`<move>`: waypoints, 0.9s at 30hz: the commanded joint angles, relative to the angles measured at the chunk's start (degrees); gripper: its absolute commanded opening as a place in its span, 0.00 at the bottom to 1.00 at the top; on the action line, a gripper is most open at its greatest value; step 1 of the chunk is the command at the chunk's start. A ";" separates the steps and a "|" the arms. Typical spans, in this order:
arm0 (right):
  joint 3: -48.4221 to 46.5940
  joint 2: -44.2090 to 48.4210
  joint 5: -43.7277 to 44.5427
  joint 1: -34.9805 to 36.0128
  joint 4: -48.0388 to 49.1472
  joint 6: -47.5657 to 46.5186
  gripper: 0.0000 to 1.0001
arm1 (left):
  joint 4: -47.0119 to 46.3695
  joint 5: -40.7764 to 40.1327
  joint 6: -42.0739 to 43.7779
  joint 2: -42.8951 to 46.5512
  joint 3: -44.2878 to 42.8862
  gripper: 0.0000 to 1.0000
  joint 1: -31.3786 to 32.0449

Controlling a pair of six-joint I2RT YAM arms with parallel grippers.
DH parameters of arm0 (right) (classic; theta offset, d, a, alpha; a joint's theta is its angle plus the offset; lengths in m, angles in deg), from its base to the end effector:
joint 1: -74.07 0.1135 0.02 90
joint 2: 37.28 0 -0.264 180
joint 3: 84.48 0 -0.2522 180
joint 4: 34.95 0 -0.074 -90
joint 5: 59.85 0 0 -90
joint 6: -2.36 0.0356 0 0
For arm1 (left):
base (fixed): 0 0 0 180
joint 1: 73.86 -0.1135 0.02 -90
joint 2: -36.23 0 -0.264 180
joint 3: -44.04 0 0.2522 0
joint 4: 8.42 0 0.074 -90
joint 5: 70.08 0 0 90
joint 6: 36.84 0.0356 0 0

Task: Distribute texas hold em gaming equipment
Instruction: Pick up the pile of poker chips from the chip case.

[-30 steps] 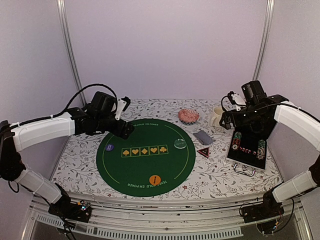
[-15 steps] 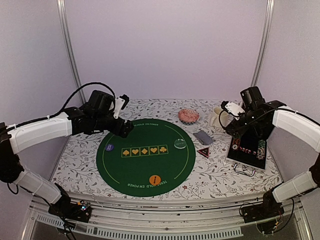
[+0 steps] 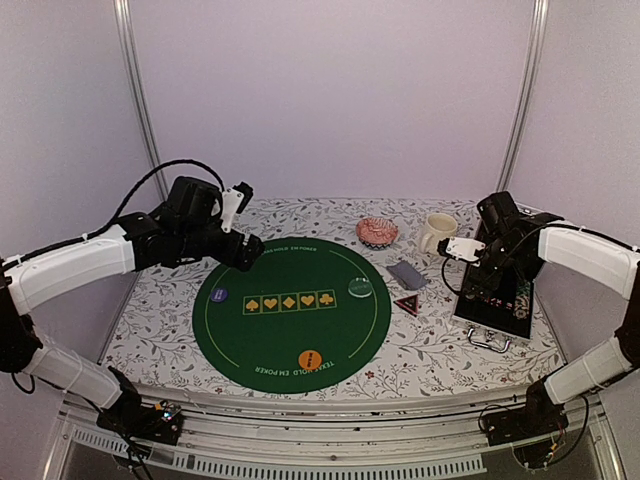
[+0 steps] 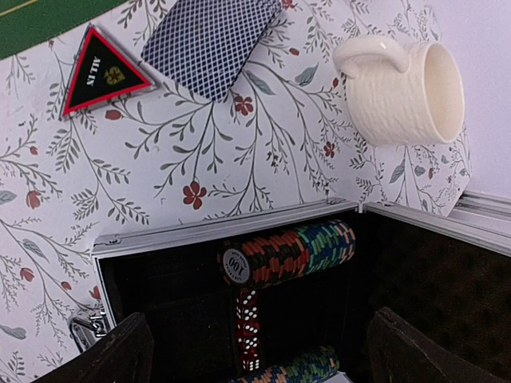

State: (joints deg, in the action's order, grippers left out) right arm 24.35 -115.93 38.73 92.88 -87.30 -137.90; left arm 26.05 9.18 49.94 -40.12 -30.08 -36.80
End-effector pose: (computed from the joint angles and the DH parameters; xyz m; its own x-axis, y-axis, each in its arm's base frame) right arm 0.2601 0.0830 0.2451 -0.3326 -0.9165 -0.2221 -0.7877 0.3995 -0.4689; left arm 0.2411 -0.1737 0.2951 -0.5027 0.3105 -0.8068 0.4453 0.8929 0.0662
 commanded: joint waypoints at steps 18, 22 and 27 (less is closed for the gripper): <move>-0.24 -10.14 -11.11 -11.50 3.84 -6.99 0.92 | -0.14 -0.42 0.58 0.28 0.33 0.98 -0.50; -1.51 -13.44 -9.56 -11.66 4.82 -7.28 0.89 | -0.14 -0.49 0.67 0.27 0.40 0.98 -0.52; -2.77 -17.06 -7.36 -11.69 5.35 -6.84 0.86 | -0.17 -0.51 0.66 0.10 0.35 0.98 -0.50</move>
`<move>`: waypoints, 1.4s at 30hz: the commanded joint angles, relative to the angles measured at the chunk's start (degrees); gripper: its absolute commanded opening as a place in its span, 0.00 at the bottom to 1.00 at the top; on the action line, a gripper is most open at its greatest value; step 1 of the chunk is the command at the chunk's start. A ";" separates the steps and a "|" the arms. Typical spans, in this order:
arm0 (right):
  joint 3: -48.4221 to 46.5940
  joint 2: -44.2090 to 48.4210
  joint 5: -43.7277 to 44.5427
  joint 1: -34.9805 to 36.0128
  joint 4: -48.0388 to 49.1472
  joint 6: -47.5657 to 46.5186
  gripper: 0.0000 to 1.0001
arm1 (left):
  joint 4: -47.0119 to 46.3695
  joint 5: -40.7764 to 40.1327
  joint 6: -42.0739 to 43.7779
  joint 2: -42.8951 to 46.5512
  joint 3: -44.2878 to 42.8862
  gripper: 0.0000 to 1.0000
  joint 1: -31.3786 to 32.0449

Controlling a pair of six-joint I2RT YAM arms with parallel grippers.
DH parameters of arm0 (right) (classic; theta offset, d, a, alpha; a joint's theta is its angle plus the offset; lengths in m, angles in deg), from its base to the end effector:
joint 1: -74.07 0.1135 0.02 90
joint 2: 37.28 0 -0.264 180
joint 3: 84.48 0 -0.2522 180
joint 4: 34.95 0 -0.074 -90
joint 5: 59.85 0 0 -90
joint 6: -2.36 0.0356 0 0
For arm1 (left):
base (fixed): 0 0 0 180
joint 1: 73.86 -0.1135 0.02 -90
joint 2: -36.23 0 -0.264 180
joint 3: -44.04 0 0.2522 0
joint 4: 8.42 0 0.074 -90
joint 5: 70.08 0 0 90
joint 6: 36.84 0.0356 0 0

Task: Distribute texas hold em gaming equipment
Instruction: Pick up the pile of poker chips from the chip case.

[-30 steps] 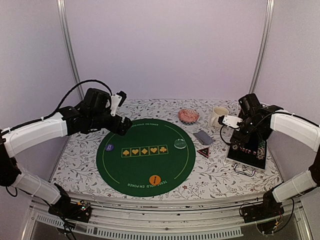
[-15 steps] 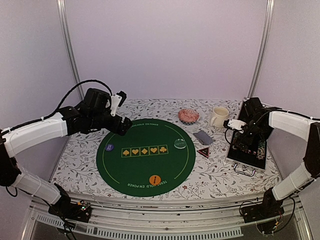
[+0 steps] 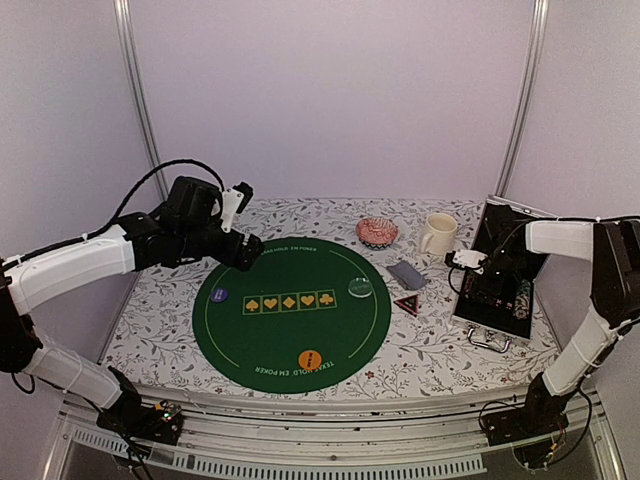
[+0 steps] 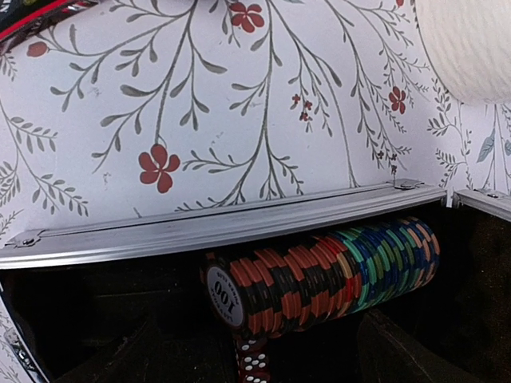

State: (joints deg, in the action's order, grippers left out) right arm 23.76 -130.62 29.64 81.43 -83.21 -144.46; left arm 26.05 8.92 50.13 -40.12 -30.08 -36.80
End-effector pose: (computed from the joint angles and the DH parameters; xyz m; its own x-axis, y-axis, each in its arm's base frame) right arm 0.3051 0.0397 0.1814 -0.3998 -0.8955 -0.1956 -0.8510 0.4419 -0.2839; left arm 0.2411 -0.1736 0.2951 -0.5011 0.3134 -0.8067 0.4436 0.8934 0.0715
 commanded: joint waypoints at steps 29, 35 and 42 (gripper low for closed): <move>-2.91 -5.31 1.51 4.33 -6.32 5.25 0.74 | -0.14 0.18 0.65 0.00 0.42 0.98 -0.50; -1.76 -2.03 2.04 4.42 -6.14 5.51 0.74 | -0.13 0.32 0.65 0.10 0.38 0.98 -0.50; -1.86 -0.86 4.75 4.22 -3.60 4.73 0.78 | -0.14 0.71 0.69 -0.02 0.42 0.98 -0.50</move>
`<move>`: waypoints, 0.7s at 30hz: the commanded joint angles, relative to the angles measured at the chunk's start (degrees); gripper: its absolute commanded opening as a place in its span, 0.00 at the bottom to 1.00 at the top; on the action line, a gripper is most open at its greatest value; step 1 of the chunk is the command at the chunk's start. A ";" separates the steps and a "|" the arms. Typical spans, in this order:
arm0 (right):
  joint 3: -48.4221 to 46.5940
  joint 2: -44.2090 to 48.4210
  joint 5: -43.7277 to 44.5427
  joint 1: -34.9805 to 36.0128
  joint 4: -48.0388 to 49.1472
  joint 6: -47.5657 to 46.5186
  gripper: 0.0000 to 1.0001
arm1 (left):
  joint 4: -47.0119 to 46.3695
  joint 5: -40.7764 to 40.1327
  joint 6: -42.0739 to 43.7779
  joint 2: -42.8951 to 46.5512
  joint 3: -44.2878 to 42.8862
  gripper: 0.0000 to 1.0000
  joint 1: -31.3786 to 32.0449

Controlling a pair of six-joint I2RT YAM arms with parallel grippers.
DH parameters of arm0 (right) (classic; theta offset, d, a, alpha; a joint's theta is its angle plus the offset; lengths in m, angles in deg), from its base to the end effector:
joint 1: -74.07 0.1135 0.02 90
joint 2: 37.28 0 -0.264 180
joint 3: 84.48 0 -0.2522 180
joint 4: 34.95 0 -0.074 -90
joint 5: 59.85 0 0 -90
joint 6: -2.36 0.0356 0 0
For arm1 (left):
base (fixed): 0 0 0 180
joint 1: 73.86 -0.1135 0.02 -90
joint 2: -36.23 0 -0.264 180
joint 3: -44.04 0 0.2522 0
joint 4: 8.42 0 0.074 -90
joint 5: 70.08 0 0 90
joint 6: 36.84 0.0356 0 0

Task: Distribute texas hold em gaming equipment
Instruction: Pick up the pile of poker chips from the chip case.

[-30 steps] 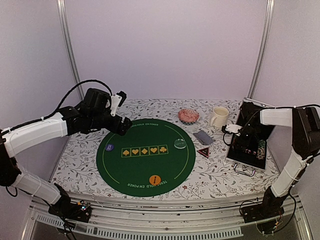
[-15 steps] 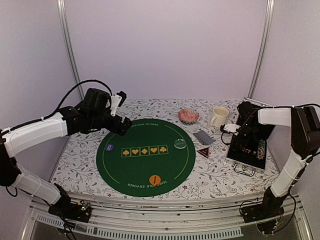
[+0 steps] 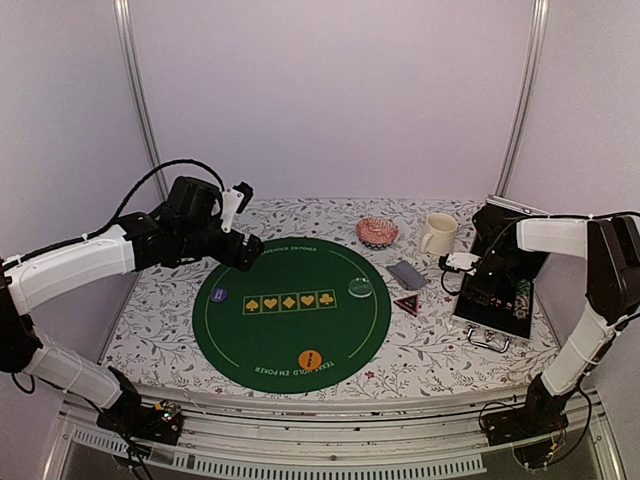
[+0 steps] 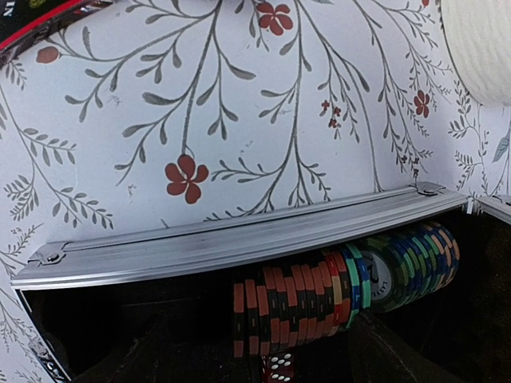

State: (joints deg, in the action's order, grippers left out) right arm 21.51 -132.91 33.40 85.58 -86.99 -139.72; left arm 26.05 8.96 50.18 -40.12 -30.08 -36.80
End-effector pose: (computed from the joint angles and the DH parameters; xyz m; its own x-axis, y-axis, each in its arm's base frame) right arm 0.3053 0.0601 0.1782 -0.4331 -0.8919 -0.1300 -0.8546 0.4521 -0.2554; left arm 0.2411 -0.1736 0.2951 -0.5007 0.3142 -0.8066 0.4446 0.8929 0.0718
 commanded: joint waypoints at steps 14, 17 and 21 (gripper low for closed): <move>-0.41 -1.93 -1.09 -2.45 1.67 -1.02 0.82 | -0.14 0.03 0.85 -0.34 0.59 0.98 -0.50; -0.60 -3.49 -2.01 -2.45 0.35 -0.86 0.80 | -0.14 -0.20 0.90 -0.30 0.59 0.98 -0.50; -1.31 -4.68 -2.39 -2.43 -1.10 -0.51 0.74 | -0.14 -0.10 0.97 -0.46 0.59 0.98 -0.45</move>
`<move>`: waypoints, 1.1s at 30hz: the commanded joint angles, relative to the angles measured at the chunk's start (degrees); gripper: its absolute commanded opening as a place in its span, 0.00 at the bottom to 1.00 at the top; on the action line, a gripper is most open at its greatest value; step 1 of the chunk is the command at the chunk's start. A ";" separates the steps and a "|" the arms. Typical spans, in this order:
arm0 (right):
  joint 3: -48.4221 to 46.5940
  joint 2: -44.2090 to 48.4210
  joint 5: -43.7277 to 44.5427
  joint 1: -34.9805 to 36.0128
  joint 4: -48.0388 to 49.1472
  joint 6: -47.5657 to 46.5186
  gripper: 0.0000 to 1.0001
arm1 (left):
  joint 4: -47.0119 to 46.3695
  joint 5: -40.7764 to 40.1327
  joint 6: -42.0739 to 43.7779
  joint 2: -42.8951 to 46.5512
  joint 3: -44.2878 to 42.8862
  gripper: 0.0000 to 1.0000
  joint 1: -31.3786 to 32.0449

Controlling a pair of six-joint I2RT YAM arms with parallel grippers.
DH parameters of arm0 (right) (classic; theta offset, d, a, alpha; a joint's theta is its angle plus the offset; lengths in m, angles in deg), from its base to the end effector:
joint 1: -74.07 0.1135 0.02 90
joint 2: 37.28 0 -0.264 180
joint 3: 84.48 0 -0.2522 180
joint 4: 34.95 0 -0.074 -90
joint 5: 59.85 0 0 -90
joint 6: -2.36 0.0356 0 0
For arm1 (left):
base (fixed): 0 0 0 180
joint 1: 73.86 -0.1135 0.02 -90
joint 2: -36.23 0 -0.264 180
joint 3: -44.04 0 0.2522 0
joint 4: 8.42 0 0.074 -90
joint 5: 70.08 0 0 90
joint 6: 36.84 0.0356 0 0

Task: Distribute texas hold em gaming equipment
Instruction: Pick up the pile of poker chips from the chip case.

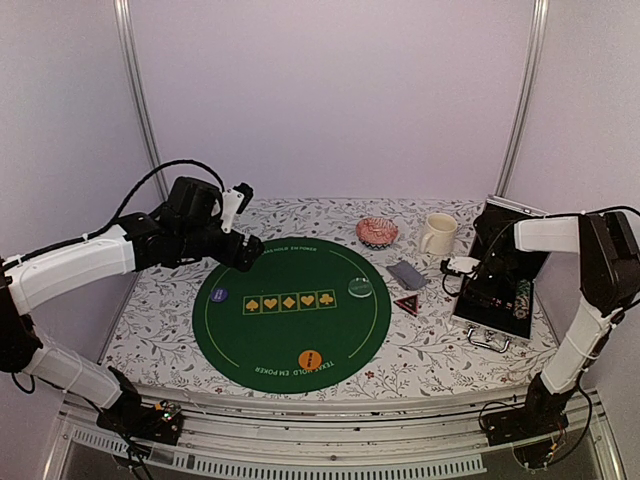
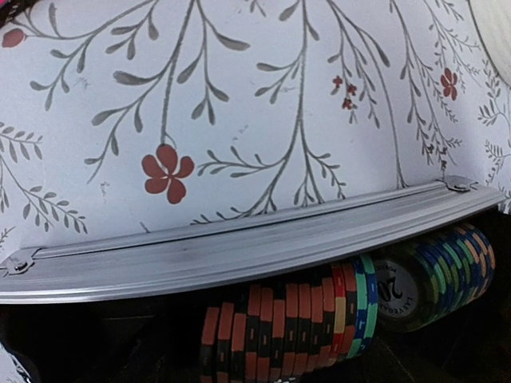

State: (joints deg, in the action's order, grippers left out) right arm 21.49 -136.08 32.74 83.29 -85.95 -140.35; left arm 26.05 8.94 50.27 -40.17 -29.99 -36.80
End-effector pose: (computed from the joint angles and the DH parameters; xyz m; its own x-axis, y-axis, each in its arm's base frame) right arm 0.3125 0.0491 0.1625 -0.4611 -0.8800 -0.1141 -0.8515 0.4749 -0.2221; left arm 0.2412 -0.1736 0.2943 -0.5016 0.3168 -0.8051 0.4453 0.8924 0.0737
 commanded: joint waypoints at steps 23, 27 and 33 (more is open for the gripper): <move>-4.55 -1.96 -3.66 0.56 -4.80 1.53 0.05 | -0.10 0.08 0.87 -0.75 0.47 0.98 -0.50; -5.31 -0.71 -2.75 0.89 -4.79 2.65 0.02 | -0.14 0.08 0.83 -0.71 0.46 0.98 -0.47; -5.47 2.77 -0.24 1.07 -4.09 3.55 0.02 | -0.15 -0.12 0.89 -0.69 0.51 0.98 -0.50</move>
State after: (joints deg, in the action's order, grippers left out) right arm 18.14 -137.09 31.73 83.72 -90.78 -138.06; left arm 26.05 8.94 50.44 -40.30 -29.97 -36.80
